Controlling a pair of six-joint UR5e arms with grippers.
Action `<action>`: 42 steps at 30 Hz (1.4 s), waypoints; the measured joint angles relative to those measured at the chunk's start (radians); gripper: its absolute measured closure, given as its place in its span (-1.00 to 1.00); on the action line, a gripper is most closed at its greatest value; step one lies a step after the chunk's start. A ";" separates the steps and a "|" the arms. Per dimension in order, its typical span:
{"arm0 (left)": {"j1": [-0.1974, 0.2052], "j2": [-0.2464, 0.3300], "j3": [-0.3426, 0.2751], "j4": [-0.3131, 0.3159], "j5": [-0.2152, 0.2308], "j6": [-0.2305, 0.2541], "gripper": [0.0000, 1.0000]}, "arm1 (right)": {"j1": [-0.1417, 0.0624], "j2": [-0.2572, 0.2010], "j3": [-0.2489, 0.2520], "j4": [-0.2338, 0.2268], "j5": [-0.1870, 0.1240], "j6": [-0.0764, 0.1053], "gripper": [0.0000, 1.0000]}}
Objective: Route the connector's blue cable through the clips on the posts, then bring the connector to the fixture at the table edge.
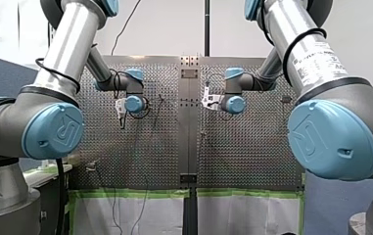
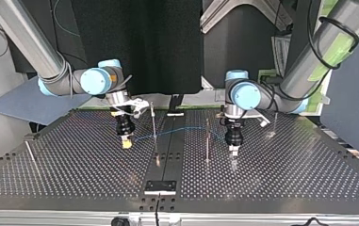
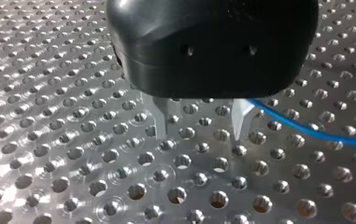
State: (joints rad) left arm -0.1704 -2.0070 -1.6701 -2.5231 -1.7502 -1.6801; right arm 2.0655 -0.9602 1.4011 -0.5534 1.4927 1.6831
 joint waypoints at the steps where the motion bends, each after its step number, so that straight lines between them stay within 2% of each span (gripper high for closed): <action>1: 0.001 0.000 0.000 -0.004 0.000 0.001 -1.00 | 0.000 0.000 0.000 0.000 0.000 0.000 1.00; 10: -0.003 0.001 0.000 -0.077 -0.048 -0.009 -1.00 | 0.000 0.000 0.000 0.004 0.000 -0.002 1.00; 17: -0.007 0.024 -0.021 -0.113 -0.025 -0.025 -1.00 | 0.000 0.001 0.000 0.006 -0.001 -0.002 1.00; 22: -0.012 0.056 -0.053 -0.100 -0.007 -0.044 -1.00 | 0.000 0.002 0.000 0.007 0.000 -0.003 1.00; 30: -0.019 0.123 -0.120 -0.040 0.037 -0.106 -1.00 | 0.000 0.002 0.000 0.010 0.000 -0.003 1.00; 36: -0.035 0.171 -0.168 -0.032 0.038 -0.141 -1.00 | 0.002 0.002 0.000 0.010 0.000 -0.003 1.00; 42: -0.053 0.209 -0.212 -0.035 0.035 -0.148 -1.00 | 0.003 0.002 0.000 0.012 -0.001 -0.003 1.00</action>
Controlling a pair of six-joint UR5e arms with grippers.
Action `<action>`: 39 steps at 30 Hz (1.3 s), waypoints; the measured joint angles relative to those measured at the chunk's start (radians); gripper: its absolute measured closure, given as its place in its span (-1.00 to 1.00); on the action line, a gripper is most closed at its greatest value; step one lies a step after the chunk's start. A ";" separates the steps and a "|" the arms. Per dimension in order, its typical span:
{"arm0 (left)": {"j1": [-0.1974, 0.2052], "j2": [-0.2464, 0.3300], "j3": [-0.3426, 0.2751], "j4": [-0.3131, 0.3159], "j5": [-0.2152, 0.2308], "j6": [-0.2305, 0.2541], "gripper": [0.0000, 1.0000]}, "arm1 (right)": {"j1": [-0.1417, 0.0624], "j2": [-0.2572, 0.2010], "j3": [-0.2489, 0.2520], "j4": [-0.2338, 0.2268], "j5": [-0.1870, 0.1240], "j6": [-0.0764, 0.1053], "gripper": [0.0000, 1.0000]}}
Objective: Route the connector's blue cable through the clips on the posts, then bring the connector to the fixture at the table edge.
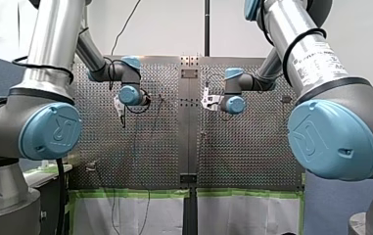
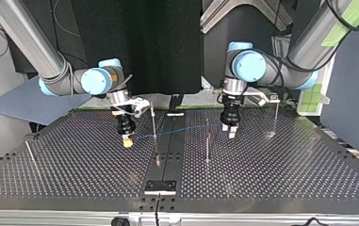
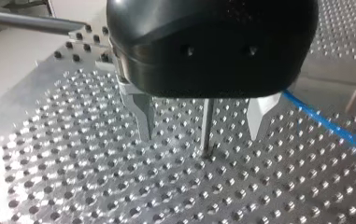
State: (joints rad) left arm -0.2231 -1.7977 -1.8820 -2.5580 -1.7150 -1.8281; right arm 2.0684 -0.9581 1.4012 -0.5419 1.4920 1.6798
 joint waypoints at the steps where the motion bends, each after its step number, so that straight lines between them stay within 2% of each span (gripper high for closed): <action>1: -0.002 0.003 -0.007 -0.001 0.000 0.000 -1.00 | 0.000 0.000 0.000 0.000 0.000 0.000 1.00; 18: -0.050 0.021 -0.145 -0.015 0.017 -0.003 -1.00 | -0.003 0.000 0.000 0.000 -0.002 -0.001 1.00; 29: -0.062 0.108 -0.156 -0.019 0.014 -0.021 -1.00 | -0.003 0.000 0.000 0.002 -0.005 -0.001 1.00; 39: -0.067 0.119 -0.155 0.018 0.050 0.003 -1.00 | -0.003 0.000 0.000 0.005 -0.005 -0.002 1.00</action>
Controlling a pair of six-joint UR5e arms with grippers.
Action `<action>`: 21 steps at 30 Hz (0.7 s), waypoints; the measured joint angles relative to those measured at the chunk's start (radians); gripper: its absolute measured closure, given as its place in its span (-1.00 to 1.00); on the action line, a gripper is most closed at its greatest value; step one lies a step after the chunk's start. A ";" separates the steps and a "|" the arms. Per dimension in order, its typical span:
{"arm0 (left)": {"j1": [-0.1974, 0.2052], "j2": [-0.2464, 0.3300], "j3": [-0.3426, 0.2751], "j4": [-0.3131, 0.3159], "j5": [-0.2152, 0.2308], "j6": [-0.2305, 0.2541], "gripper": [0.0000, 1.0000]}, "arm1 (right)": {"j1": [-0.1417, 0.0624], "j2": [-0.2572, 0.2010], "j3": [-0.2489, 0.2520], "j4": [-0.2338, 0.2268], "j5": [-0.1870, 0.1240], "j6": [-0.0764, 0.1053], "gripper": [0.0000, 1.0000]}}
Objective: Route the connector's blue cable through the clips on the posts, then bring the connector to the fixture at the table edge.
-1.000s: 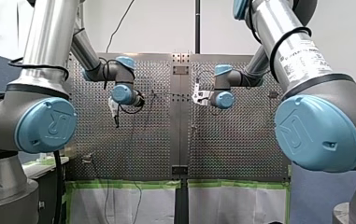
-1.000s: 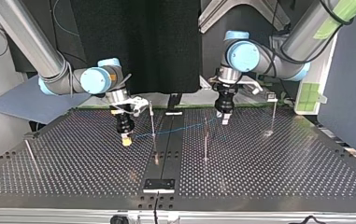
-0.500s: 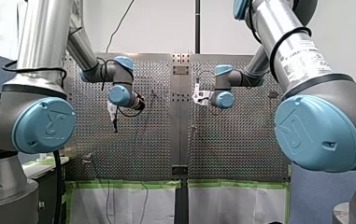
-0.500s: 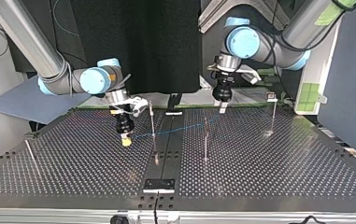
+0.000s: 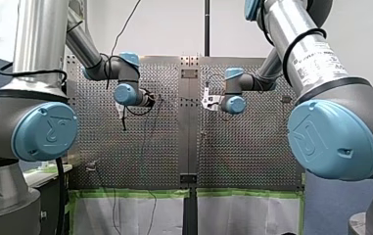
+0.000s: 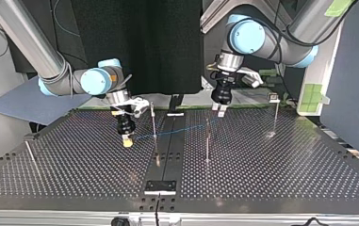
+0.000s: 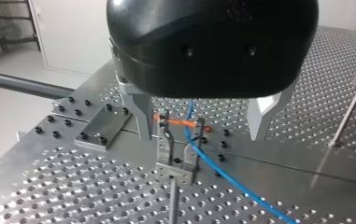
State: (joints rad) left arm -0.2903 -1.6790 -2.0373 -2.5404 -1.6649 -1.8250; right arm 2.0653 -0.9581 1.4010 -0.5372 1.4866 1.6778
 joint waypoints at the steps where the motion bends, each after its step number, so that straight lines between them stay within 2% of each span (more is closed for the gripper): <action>1: 0.001 0.000 0.000 0.005 0.000 0.001 -1.00 | 0.000 0.000 0.000 0.000 0.000 0.000 1.00; 7: 0.007 0.000 0.007 0.018 -0.003 0.014 -1.00 | 0.000 0.000 0.000 0.004 -0.001 0.000 1.00; 15: 0.013 -0.001 0.018 0.013 -0.029 0.070 -1.00 | 0.000 0.000 0.000 0.008 0.000 0.000 1.00; 21: 0.014 -0.001 0.019 0.012 -0.027 0.086 -1.00 | 0.000 0.000 0.000 0.006 0.000 0.000 1.00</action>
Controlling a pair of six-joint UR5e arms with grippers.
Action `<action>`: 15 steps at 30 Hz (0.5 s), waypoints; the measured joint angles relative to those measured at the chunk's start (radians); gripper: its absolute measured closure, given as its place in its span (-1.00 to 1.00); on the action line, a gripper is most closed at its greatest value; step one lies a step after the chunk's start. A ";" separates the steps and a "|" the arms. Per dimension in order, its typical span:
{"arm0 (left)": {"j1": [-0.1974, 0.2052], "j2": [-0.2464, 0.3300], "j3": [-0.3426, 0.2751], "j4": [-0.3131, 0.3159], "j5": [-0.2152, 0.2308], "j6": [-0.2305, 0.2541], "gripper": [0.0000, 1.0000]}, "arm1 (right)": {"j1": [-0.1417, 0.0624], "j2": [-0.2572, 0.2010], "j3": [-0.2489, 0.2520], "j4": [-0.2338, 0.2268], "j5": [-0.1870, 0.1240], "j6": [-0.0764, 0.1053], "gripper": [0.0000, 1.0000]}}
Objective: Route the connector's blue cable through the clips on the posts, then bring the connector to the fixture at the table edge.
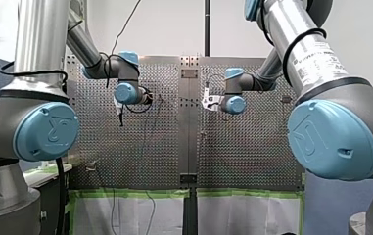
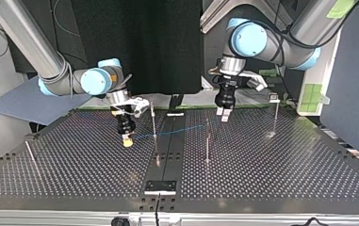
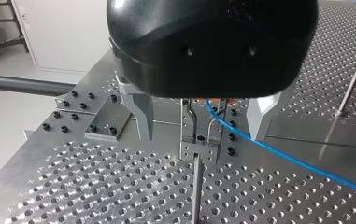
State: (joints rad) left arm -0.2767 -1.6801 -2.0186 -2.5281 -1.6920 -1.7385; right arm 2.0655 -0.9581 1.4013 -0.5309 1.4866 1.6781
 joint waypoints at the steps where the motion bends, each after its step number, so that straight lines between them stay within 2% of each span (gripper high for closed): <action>1: 0.000 0.000 0.000 0.000 0.001 0.001 -1.00 | 0.000 0.000 0.000 0.000 0.000 0.000 1.00; 15: -0.019 0.000 0.000 -0.018 0.000 0.056 -1.00 | 0.000 0.000 0.000 -0.002 -0.003 0.002 1.00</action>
State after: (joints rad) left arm -0.2958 -1.6802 -2.0183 -2.5462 -1.6921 -1.6825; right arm 2.0655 -0.9582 1.4012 -0.5326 1.4840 1.6800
